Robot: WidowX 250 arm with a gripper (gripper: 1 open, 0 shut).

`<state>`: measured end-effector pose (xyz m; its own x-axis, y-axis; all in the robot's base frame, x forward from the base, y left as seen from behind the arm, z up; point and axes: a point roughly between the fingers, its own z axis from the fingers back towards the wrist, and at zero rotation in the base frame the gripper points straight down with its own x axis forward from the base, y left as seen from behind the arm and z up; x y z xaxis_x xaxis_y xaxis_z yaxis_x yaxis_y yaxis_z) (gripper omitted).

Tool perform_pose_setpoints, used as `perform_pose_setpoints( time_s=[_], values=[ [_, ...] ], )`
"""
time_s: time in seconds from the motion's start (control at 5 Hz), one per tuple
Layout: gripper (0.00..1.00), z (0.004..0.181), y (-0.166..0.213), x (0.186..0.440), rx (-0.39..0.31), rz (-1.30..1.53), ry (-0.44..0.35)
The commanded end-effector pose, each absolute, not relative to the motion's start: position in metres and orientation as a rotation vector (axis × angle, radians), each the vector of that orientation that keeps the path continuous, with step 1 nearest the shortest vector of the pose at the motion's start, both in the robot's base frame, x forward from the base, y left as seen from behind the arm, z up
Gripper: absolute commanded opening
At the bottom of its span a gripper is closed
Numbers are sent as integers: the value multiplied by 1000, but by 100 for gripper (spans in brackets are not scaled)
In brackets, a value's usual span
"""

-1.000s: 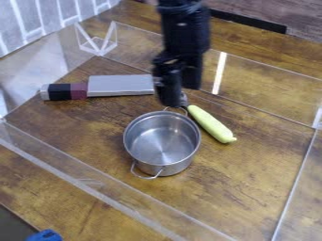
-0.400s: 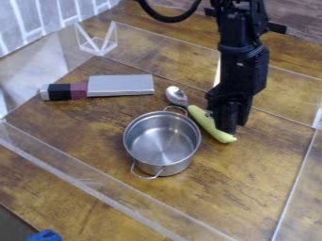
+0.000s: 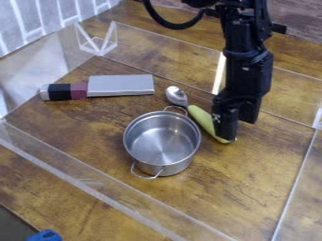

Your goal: Move the toy knife to the right side of the table

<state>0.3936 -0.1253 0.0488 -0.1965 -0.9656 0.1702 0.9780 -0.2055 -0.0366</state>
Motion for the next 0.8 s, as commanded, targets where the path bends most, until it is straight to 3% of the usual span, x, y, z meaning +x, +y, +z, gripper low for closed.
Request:
perform_pose_setpoints(
  time_s=[0.0, 0.6],
  values=[
    [100, 70, -112, 406, -136, -1731, -159],
    [100, 53, -103, 405, -167, -1809, -139]
  ],
)
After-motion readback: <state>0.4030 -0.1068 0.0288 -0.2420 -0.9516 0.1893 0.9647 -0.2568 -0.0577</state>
